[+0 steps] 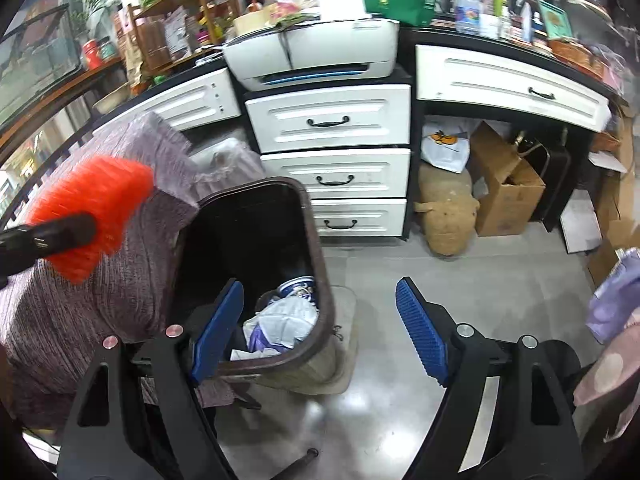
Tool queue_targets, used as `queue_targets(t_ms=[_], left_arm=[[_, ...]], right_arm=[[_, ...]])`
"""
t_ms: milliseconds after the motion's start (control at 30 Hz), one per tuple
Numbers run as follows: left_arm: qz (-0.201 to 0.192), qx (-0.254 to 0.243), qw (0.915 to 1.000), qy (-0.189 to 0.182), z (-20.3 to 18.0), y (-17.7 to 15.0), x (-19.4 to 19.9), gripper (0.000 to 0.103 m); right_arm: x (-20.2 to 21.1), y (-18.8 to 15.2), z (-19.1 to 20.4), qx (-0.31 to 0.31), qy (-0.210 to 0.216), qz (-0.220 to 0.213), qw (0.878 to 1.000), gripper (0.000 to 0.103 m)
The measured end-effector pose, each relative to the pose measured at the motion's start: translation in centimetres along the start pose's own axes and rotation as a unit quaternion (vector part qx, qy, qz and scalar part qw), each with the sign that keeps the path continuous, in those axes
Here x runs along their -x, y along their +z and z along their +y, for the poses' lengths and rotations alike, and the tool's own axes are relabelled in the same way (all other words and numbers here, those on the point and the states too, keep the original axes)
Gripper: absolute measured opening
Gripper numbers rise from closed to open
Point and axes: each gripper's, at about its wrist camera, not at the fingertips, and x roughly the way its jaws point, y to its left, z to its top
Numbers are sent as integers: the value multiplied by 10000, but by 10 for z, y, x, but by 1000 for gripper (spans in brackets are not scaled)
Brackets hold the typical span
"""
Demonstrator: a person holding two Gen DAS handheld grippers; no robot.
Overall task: Collect trash
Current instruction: 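Lower the orange net into the bin and open the left gripper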
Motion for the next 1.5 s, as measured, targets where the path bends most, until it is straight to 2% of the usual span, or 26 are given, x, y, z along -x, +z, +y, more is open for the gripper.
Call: queue_targets(t_ms=[233, 333, 367, 400, 433, 467, 500, 733, 833, 933, 1000, 1100, 1200, 1300, 1433, 1500], left_arm=[[388, 114, 9992, 70, 2, 1, -36, 22], [461, 145, 9988, 78, 1, 2, -44, 31], [491, 143, 9987, 80, 1, 1, -47, 39], [513, 158, 9985, 86, 0, 2, -50, 51], [520, 185, 9984, 89, 1, 2, -51, 58], [501, 229, 9984, 90, 1, 2, -52, 70], [476, 275, 9985, 85, 2, 2, -52, 76], [450, 320, 9985, -22, 1, -3, -44, 84], [311, 328, 9989, -120, -2, -7, -28, 85], [-11, 148, 9998, -124, -10, -11, 1, 87], [-302, 2, 9995, -106, -12, -17, 26, 94], [-791, -171, 9967, 97, -12, -28, 67, 98], [-1083, -177, 9935, 286, -3, -38, 100, 98], [-1247, -57, 9910, 487, 9, -48, 126, 98], [-1519, 113, 9856, 731, 25, -65, 162, 98], [-1641, 193, 9830, 799, 31, -74, 180, 98]], right_arm=[[7, -6, -17, -133, -104, -46, 9998, 79], [7, -7, -21, -149, -189, -42, 9997, 80], [7, -7, -23, -162, -198, -21, 9997, 81], [8, -9, -24, -170, -206, -18, 9996, 81], [9, -9, -24, -173, -216, -17, 9996, 81], [9, -9, -25, -170, -221, -17, 9996, 81], [10, -10, -25, -164, -227, -24, 9996, 81], [15, -9, -21, -169, -259, -55, 9995, 82], [19, -8, -18, -127, -276, -77, 9995, 82], [28, -4, -12, -72, -247, -172, 9995, 82], [35, -1, -6, -37, -260, -242, 9994, 82], [52, 7, 6, -24, -145, -430, 9990, 88], [79, 17, 28, 144, -3, -774, 9969, 94], [102, 23, 56, 364, 94, -1008, 9942, 97], [131, 25, 94, 513, 498, -1229, 9898, 97], [148, 22, 113, 674, 750, -1536, 9830, 97]])
